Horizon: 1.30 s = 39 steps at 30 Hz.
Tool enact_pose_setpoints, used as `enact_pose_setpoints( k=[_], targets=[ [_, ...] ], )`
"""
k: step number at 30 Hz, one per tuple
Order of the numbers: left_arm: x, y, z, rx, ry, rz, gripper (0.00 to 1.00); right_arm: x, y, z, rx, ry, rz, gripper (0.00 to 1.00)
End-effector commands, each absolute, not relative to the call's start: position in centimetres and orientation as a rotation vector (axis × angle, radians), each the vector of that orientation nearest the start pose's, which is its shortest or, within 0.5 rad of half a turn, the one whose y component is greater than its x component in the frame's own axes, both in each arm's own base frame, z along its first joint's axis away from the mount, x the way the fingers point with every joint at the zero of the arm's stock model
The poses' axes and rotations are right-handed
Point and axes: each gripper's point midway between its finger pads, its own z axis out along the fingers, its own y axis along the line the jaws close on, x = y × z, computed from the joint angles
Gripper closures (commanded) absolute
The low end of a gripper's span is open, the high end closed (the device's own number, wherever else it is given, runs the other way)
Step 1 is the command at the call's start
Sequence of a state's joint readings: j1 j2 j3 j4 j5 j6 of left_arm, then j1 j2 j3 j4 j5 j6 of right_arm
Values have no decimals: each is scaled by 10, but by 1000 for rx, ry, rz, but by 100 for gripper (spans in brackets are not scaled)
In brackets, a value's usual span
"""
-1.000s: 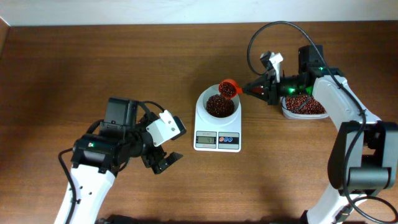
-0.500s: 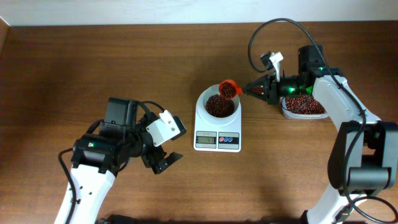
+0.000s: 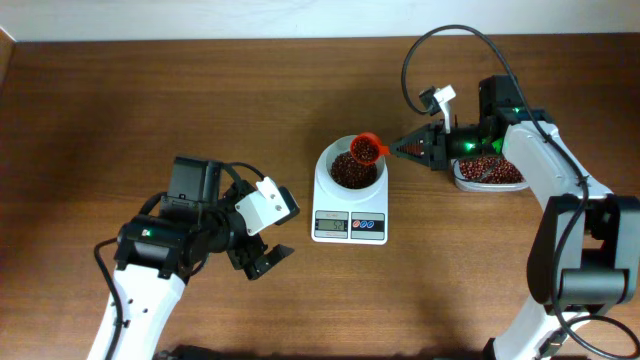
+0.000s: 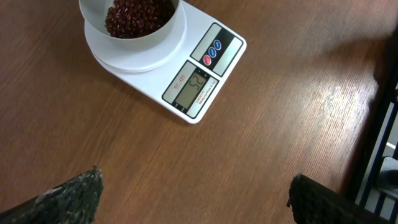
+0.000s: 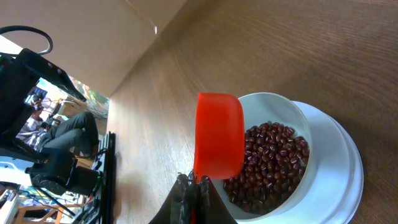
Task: Scoop and weigh 50g on scale
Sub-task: 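Tip the scoop over the bowl to pour beans in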
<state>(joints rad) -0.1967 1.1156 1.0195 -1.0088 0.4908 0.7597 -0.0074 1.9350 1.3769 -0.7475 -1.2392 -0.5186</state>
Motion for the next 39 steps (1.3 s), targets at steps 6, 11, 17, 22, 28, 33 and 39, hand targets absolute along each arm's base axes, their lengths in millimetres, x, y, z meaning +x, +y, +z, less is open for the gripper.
enact_pose_setpoints(
  k=[6,11,17,22,28,33,39],
  targets=[
    [236,-131,193,1305,2142,-446,1,388,164,159,-758,2044,1474,96],
    [236,-131,193,1305,2142,-446,1,388,164,159,-758,2044,1474,96],
    [236,-131,193,1305,2142,-446,1,388,164,157,-759,2054,1461,96],
    [236,-131,193,1305,2142,-446,1,390,163,155,-767,2060,1439,96],
    [236,-131,193,1305,2143,-446,1,391,163,156,-767,2054,1440,96],
    [236,-131,193,1305,2142,-446,1,392,163,156,-545,2195,1559,96],
    [236,-131,193,1305,2142,-446,1,392,163,156,-324,2312,1661,96]
  ],
)
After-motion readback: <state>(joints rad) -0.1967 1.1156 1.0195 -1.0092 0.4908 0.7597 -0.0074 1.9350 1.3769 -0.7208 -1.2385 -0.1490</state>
